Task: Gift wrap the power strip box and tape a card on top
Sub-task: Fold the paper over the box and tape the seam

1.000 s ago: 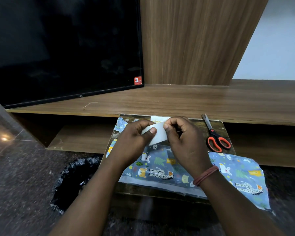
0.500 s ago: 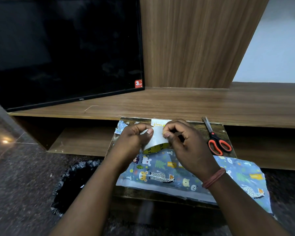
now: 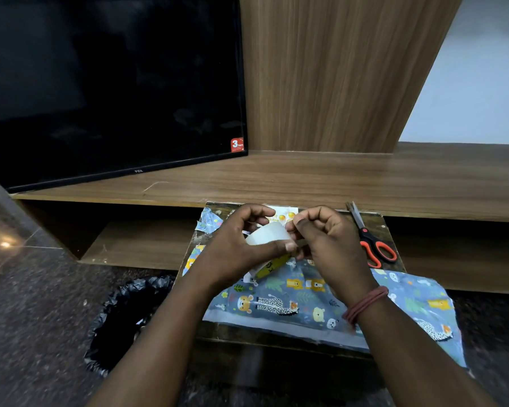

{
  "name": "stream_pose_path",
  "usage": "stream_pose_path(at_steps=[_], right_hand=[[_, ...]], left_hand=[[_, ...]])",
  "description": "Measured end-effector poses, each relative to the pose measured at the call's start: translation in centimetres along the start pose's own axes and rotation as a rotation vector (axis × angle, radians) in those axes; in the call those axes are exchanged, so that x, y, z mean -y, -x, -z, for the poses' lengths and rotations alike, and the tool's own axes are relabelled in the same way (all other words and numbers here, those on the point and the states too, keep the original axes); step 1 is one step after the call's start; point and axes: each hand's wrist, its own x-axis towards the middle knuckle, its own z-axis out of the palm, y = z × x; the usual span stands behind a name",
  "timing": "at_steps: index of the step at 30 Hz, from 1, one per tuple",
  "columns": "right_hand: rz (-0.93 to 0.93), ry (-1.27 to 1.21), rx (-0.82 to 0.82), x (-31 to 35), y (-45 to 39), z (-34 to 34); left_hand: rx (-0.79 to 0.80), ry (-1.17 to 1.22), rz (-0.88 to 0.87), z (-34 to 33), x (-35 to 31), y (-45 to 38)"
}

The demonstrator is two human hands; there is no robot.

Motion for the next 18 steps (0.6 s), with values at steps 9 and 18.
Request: stream_pose_path(at_steps=[9,18], right_hand=[[-0.03,-0.016,-0.055,0.23,-0.57,0.55],[-0.037,-0.192,0.059,0.79,-0.14,0.51]], left_hand=[[-0.058,-0.222,-0.205,0.32,0.44,0.34],[-0.099,-0.072,-0.128,0.47,0.73,-0.41]])
